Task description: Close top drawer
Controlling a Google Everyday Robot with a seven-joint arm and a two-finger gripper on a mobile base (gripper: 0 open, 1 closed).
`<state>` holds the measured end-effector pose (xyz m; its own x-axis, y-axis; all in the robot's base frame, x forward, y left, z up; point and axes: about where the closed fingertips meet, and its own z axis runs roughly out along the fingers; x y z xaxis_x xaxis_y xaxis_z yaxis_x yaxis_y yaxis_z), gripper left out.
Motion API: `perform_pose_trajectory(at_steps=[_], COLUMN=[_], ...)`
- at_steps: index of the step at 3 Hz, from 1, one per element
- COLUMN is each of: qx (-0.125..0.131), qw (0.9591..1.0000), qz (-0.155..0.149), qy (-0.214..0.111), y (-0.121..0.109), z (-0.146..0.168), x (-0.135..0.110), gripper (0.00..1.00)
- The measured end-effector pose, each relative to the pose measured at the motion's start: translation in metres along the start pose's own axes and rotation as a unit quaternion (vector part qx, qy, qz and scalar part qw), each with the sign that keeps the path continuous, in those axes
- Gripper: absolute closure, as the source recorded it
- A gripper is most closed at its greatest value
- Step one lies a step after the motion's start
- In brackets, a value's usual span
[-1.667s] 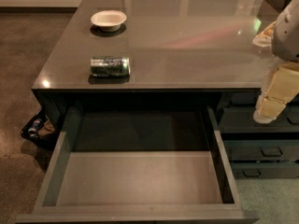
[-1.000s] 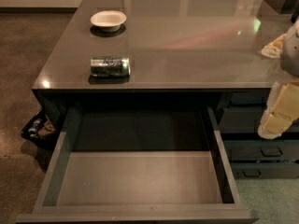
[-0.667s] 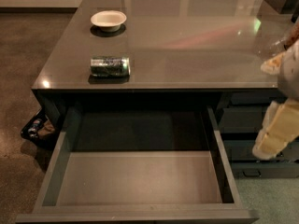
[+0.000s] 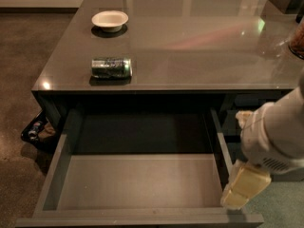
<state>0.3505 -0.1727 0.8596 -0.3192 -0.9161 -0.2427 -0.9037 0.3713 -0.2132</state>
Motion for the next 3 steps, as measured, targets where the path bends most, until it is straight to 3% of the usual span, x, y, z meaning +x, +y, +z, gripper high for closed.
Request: perform_pose_trajectory(at_steps=[1,2,3], qx=[-0.004,-0.034,-0.034], qw=[0.9999,0.999,0.999], qz=[-0.009,-0.003,-0.003], qy=[0.01,0.031,0.031], y=[0.028,0.068,0.068], z=[0.04,0.086,0.086], x=[0.002,0.016,0.016], gripper=[0.0,0.0,0.0])
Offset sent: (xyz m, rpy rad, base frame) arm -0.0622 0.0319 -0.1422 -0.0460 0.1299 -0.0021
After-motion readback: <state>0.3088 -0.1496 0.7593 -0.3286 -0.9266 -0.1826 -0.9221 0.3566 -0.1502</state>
